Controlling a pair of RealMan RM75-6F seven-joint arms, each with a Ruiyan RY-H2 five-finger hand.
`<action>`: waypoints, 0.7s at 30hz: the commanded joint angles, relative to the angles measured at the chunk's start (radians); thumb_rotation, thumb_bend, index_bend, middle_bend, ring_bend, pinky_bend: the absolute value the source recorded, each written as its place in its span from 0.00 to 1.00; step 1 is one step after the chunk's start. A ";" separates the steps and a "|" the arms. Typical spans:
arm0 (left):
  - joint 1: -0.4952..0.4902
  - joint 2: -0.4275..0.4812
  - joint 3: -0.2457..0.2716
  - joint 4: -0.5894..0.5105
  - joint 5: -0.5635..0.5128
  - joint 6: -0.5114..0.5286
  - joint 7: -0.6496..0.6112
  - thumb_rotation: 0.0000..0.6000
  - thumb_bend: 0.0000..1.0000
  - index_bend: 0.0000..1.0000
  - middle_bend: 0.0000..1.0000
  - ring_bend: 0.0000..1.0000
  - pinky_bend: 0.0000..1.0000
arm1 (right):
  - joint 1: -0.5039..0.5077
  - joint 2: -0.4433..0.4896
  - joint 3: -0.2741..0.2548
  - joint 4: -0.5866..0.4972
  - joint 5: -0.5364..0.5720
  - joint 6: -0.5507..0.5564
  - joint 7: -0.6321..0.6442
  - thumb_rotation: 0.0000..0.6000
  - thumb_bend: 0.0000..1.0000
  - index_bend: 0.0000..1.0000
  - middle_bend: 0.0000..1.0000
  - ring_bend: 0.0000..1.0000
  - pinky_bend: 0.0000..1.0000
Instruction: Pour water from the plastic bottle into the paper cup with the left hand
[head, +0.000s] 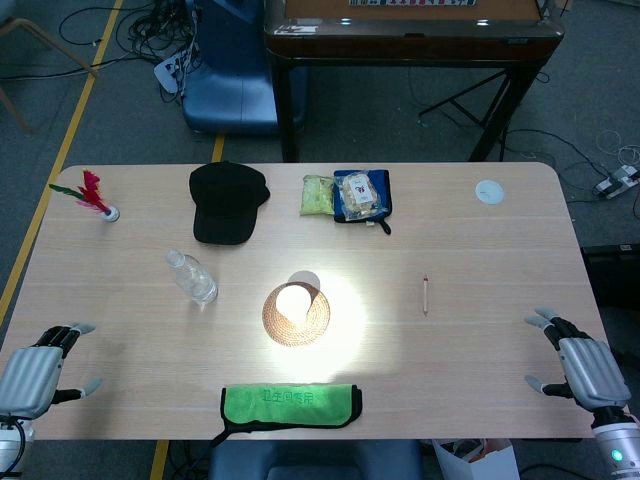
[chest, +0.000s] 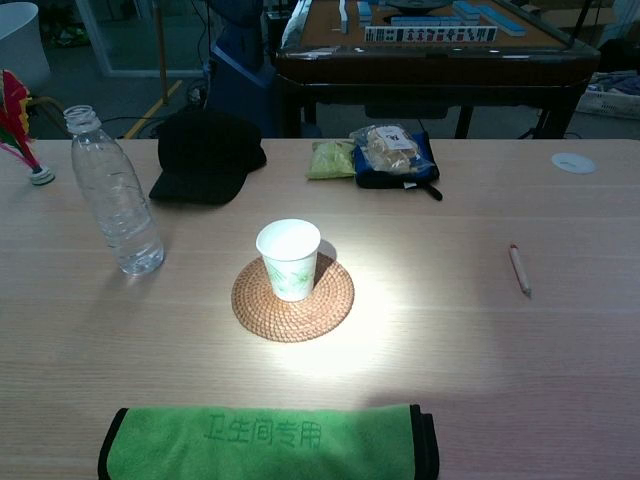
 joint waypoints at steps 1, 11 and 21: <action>-0.001 -0.006 0.001 0.006 0.005 0.001 0.000 1.00 0.03 0.27 0.30 0.26 0.57 | 0.008 0.015 -0.006 -0.006 -0.001 -0.025 0.043 1.00 0.17 0.22 0.16 0.18 0.37; -0.015 -0.010 0.007 -0.018 0.004 -0.035 -0.071 1.00 0.03 0.23 0.31 0.27 0.57 | 0.002 0.014 0.003 0.002 0.006 0.000 0.020 1.00 0.19 0.22 0.17 0.19 0.37; -0.088 -0.074 -0.046 0.014 -0.068 -0.144 -0.218 1.00 0.02 0.14 0.22 0.26 0.55 | 0.011 0.007 0.008 0.017 0.022 -0.019 0.022 1.00 0.20 0.24 0.18 0.19 0.37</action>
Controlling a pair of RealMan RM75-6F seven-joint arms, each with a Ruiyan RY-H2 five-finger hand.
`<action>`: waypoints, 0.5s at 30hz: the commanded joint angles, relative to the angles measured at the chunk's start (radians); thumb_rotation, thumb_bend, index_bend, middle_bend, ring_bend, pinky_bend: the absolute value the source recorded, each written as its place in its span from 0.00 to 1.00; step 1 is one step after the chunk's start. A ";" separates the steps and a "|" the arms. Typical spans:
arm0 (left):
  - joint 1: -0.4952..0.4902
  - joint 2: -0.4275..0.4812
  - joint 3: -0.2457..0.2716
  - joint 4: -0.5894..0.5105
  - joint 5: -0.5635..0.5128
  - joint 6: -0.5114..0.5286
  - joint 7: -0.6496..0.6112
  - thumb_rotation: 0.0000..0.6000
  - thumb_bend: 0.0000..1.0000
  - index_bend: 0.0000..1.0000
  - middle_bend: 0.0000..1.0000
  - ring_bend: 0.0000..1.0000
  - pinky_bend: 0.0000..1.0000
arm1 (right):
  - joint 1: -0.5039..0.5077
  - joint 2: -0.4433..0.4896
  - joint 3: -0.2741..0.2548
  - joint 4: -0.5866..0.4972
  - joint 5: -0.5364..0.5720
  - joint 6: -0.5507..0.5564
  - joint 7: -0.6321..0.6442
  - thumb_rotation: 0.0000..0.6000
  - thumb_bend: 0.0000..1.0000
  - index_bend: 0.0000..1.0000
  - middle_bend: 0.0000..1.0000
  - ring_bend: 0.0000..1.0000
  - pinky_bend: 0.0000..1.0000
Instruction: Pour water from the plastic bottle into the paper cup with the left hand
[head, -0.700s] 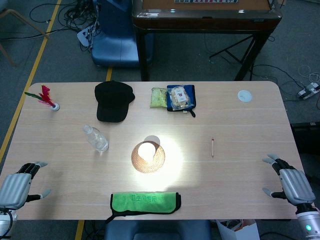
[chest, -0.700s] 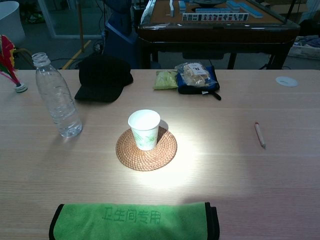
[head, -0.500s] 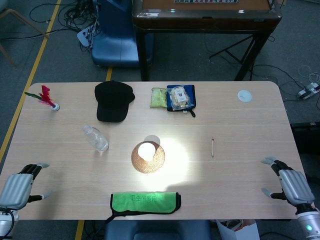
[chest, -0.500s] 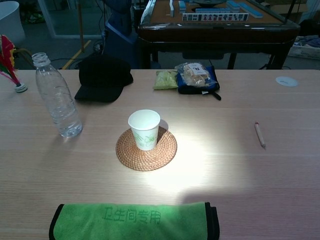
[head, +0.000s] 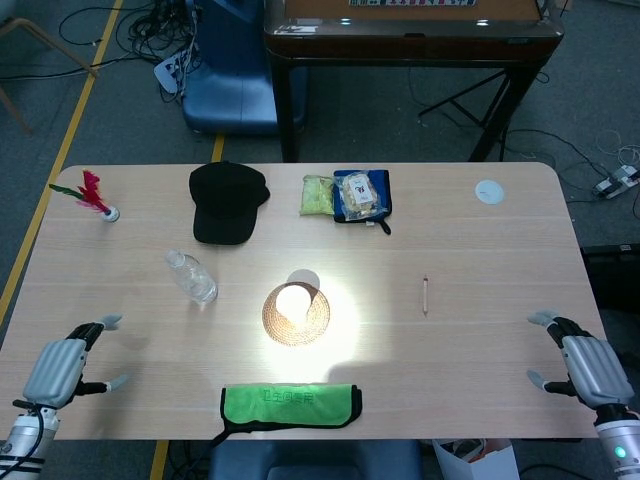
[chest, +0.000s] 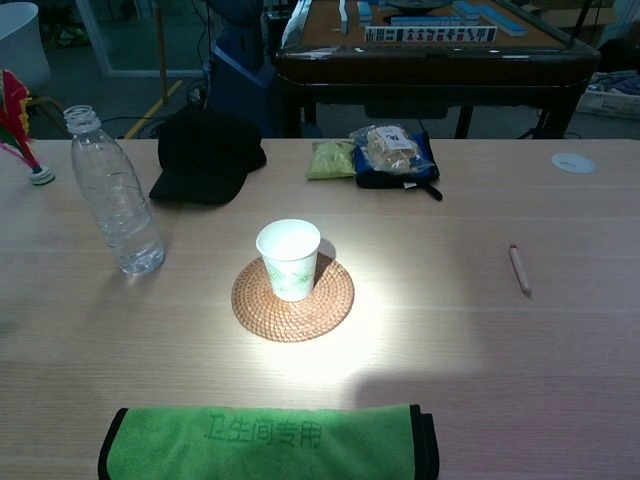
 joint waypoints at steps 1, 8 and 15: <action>-0.039 -0.034 -0.037 0.024 -0.057 -0.054 -0.047 1.00 0.02 0.12 0.21 0.25 0.54 | 0.002 0.000 0.002 0.005 0.005 -0.003 0.000 1.00 0.20 0.24 0.18 0.19 0.37; -0.105 -0.059 -0.082 0.067 -0.154 -0.175 -0.093 1.00 0.00 0.02 0.10 0.14 0.44 | 0.000 0.008 0.008 0.010 0.021 -0.001 0.012 1.00 0.20 0.25 0.19 0.19 0.37; -0.164 -0.070 -0.130 0.083 -0.221 -0.266 -0.171 1.00 0.00 0.00 0.04 0.08 0.37 | 0.002 0.011 0.009 0.012 0.026 -0.008 0.017 1.00 0.20 0.29 0.19 0.19 0.37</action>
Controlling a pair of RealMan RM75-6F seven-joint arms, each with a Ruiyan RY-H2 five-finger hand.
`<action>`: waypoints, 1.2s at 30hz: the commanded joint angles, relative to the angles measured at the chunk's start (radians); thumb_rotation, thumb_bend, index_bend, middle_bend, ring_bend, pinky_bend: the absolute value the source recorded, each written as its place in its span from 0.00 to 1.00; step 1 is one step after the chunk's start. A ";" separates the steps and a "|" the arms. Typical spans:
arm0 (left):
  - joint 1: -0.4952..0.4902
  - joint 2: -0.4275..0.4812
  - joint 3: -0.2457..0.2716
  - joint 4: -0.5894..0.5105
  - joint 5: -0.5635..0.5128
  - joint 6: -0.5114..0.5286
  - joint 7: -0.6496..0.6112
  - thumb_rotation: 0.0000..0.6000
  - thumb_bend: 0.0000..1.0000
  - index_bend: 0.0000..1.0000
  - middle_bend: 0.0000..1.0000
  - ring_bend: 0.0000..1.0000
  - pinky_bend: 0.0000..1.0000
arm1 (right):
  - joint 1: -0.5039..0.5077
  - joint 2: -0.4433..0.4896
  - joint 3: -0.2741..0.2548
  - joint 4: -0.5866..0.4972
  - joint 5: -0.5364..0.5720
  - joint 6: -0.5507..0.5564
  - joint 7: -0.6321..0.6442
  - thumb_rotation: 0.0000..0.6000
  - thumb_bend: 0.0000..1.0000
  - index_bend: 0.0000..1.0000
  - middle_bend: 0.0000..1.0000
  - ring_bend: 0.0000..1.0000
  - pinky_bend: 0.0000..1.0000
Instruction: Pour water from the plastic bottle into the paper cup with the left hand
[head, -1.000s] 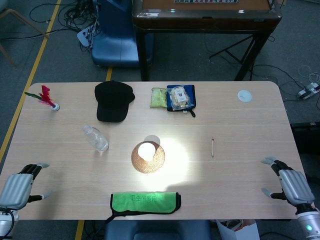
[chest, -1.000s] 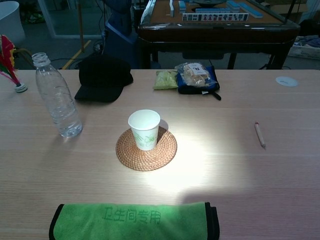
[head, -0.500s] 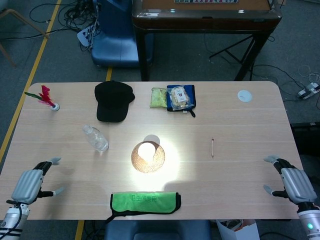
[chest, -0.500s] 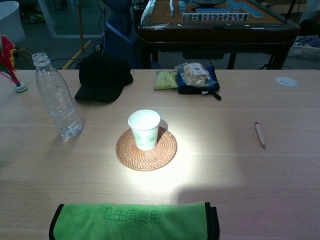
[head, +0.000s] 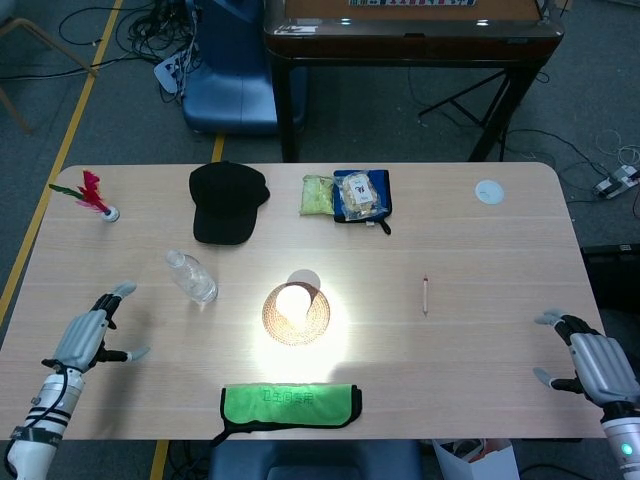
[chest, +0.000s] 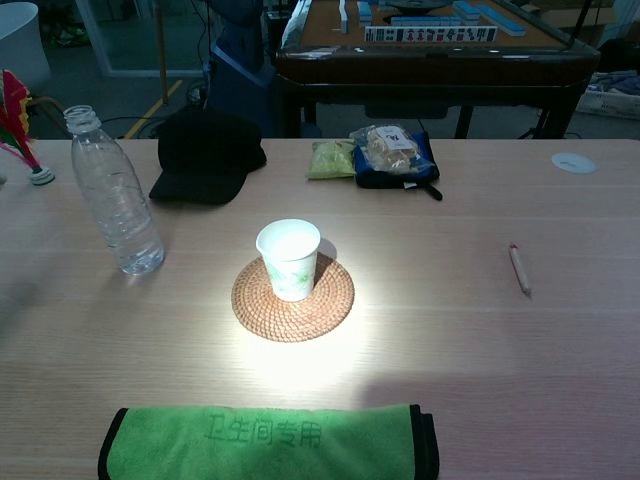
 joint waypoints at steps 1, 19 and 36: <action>-0.031 -0.011 -0.034 0.012 -0.027 -0.035 -0.071 1.00 0.00 0.00 0.04 0.08 0.37 | 0.001 0.001 0.000 0.002 0.003 -0.004 0.000 1.00 0.20 0.29 0.19 0.19 0.37; -0.162 -0.037 -0.123 0.065 -0.180 -0.216 -0.164 1.00 0.00 0.00 0.00 0.00 0.28 | 0.008 0.019 -0.001 -0.006 0.029 -0.031 -0.002 1.00 0.20 0.30 0.20 0.19 0.37; -0.226 -0.135 -0.152 0.126 -0.214 -0.217 -0.162 1.00 0.00 0.00 0.00 0.00 0.24 | 0.004 0.034 0.000 -0.011 0.031 -0.029 0.012 1.00 0.20 0.30 0.21 0.19 0.37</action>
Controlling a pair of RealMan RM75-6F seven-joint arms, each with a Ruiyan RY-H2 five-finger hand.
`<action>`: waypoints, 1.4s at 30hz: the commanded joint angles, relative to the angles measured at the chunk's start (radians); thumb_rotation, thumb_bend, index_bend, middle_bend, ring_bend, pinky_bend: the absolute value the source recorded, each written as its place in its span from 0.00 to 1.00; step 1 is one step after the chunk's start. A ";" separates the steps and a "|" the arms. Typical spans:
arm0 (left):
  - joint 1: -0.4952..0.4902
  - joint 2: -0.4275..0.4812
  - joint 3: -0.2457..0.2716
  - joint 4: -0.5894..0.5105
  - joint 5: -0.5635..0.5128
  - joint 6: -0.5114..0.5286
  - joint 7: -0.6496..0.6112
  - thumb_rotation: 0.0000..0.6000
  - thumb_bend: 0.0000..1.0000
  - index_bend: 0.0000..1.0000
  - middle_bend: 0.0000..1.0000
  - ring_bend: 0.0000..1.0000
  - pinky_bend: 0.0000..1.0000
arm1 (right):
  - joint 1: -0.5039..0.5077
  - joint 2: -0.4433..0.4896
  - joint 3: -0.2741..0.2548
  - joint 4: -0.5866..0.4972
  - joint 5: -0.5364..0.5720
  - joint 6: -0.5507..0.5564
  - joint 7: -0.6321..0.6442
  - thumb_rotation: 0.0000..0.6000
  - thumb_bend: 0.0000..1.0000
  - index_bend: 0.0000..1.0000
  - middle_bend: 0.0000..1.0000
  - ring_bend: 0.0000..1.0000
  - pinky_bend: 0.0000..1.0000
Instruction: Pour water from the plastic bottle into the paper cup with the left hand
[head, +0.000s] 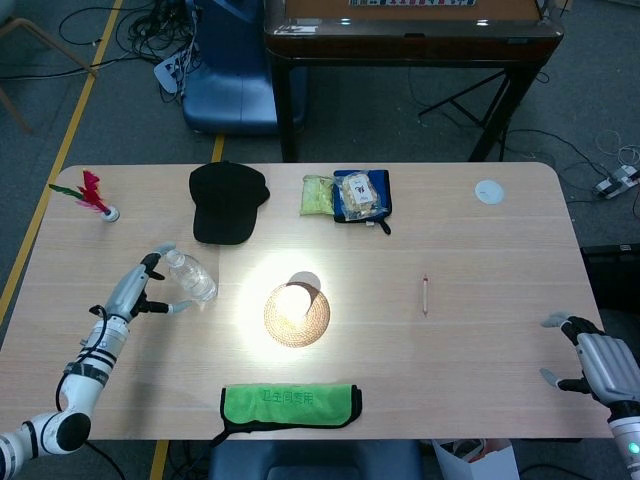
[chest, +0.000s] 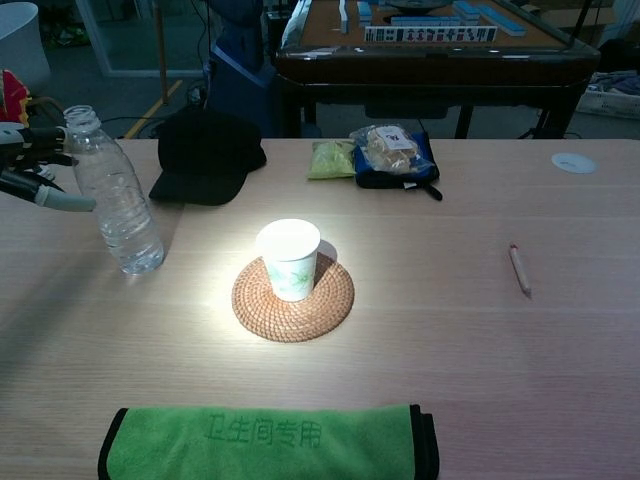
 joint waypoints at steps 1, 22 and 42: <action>-0.009 -0.015 -0.001 0.012 -0.001 0.000 0.002 1.00 0.00 0.00 0.00 0.00 0.24 | -0.001 0.002 0.000 -0.001 -0.001 0.002 0.002 1.00 0.20 0.30 0.21 0.19 0.37; -0.049 -0.148 -0.005 0.098 -0.099 0.024 0.098 1.00 0.00 0.00 0.00 0.00 0.23 | -0.003 -0.004 0.001 0.010 0.013 -0.003 -0.002 1.00 0.20 0.30 0.21 0.19 0.37; -0.104 -0.246 -0.054 0.122 -0.301 0.119 0.308 1.00 0.00 0.00 0.00 0.04 0.24 | -0.004 -0.005 0.005 0.018 0.024 -0.004 -0.001 1.00 0.20 0.30 0.21 0.19 0.37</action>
